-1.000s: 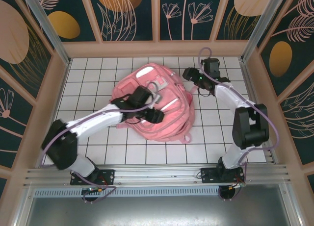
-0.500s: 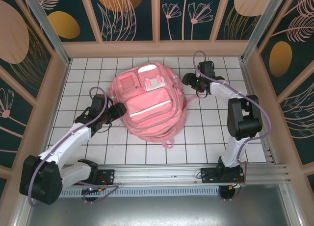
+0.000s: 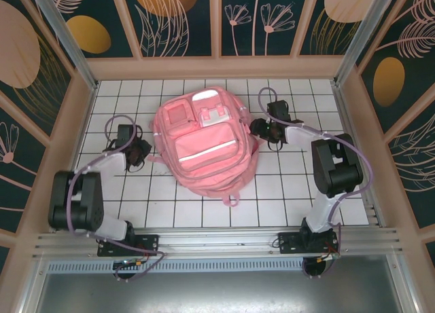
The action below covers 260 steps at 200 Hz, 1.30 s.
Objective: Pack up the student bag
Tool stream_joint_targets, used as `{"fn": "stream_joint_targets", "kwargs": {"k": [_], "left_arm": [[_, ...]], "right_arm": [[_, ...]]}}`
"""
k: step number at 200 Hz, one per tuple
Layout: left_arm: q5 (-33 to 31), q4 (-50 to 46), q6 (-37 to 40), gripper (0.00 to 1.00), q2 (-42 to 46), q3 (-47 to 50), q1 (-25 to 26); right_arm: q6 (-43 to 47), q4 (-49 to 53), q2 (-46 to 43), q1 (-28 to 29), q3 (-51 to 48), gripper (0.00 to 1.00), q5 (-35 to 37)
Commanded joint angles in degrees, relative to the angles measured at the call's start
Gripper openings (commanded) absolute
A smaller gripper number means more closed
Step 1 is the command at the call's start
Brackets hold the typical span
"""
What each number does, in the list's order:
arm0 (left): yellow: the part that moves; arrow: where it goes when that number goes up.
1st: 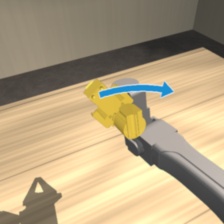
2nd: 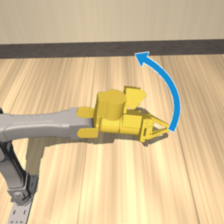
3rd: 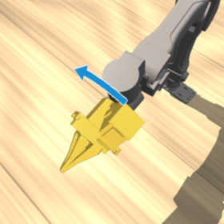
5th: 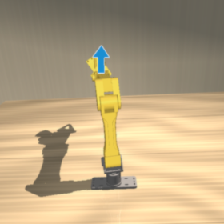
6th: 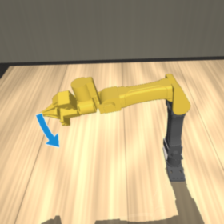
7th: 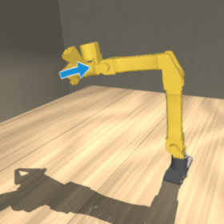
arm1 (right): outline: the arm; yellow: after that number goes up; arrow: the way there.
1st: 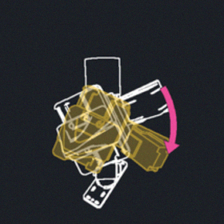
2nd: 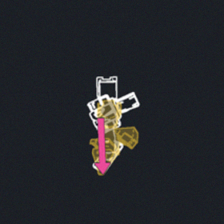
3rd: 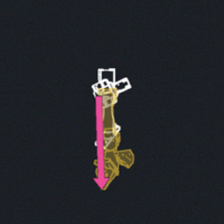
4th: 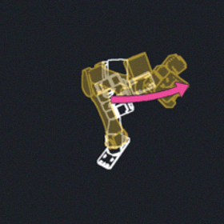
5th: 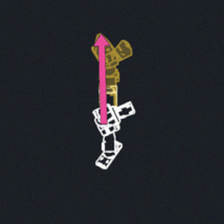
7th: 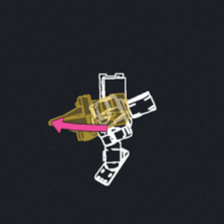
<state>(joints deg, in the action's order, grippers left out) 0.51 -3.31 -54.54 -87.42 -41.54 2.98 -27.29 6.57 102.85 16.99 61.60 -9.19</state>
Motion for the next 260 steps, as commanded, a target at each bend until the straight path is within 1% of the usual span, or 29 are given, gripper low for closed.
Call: {"fn": "stream_joint_targets", "kwargs": {"k": [1,30,44,57,78,88,101,112,120,141,161,180,190,198,213,223,229,238,239,248,260], "left_arm": [[0.0,4.3,-0.4,0.18,-7.8,-6.7,-0.2],[8.6,5.8,1.2,0.19,-19.3,-15.7,0.0],[10.3,6.3,3.6,0.21,-22.6,-20.7,0.9],[10.7,3.4,8.8,0.25,-26.7,-29.1,3.4],[15.7,-3.7,14.1,0.35,-35.3,-45.3,7.5],[15.1,-5.5,15.8,0.4,-37.2,-50.2,8.4],[12.8,-6.1,17.6,0.5,-37.4,-53.2,8.7],[9.5,-8.4,20.0,0.56,-36.8,-55.2,8.6],[6.7,-9.9,21.0,0.58,-35.8,-55.6,8.6],[1.7,-9.8,21.7,0.59,-29.9,-51.7,8.1],[-2.0,-9.3,21.8,0.58,-22.9,-46.5,7.9],[-0.5,-8.4,21.1,0.53,-15.1,-40.6,8.0],[1.4,-7.3,20.3,0.51,-11.3,-36.5,8.6],[2.7,-6.0,19.4,0.5,-6.4,-32.6,9.4],[5.6,-3.5,16.2,0.5,0.2,-25.3,11.5],[6.8,-1.0,13.9,0.5,4.7,-19.8,13.5],[7.1,0.3,12.9,0.5,7.2,-16.8,15.5],[6.8,1.2,11.4,0.49,10.4,-12.6,18.1],[6.8,1.2,11.2,0.49,10.8,-12.1,18.4],[6.3,1.5,9.6,0.48,13.3,-8.5,20.5],[5.8,1.6,7.1,0.47,17.6,-3.0,22.2]], "right_arm": [[1.1,0.1,-3.0,1.6,-3.0,0.59,-0.1],[0.5,-0.9,-5.9,3.8,-6.5,0.58,-0.2],[-0.6,-2.3,-7.9,5.6,-8.8,0.58,-0.6],[-2.1,-5.5,-10.2,8.0,-11.6,0.58,-1.9],[-5.1,-8.8,-13.6,12.9,-15.8,0.58,-1.0],[-7.0,-9.9,-15.2,15.2,-17.8,0.57,-0.2],[-8.6,-11.7,-17.4,18.3,-20.3,0.57,-0.2],[-9.8,-12.0,-19.3,20.7,-22.0,0.58,1.5],[-10.6,-11.6,-20.9,21.7,-23.0,0.58,3.1],[-12.2,-10.7,-25.3,22.3,-25.8,0.58,3.7],[-11.2,-8.3,-29.1,22.7,-27.0,0.57,3.6],[-10.0,-3.9,-32.6,23.6,-26.4,0.55,5.3],[-9.4,-0.8,-34.8,23.7,-25.4,0.55,7.3],[-8.9,1.9,-36.2,23.3,-24.1,0.55,9.5],[-8.1,5.5,-37.4,21.1,-21.2,0.56,10.7],[-7.8,6.5,-37.3,18.6,-19.5,0.61,10.3],[-8.0,7.1,-36.8,16.3,-18.2,0.64,7.8],[-8.4,8.0,-35.7,14.7,-16.3,0.68,6.5],[-8.5,8.1,-35.5,13.8,-16.1,0.68,6.5],[-9.3,10.3,-33.5,11.4,-13.3,0.7,8.0],[-10.2,13.7,-29.8,10.1,-8.6,0.71,10.7]]}}
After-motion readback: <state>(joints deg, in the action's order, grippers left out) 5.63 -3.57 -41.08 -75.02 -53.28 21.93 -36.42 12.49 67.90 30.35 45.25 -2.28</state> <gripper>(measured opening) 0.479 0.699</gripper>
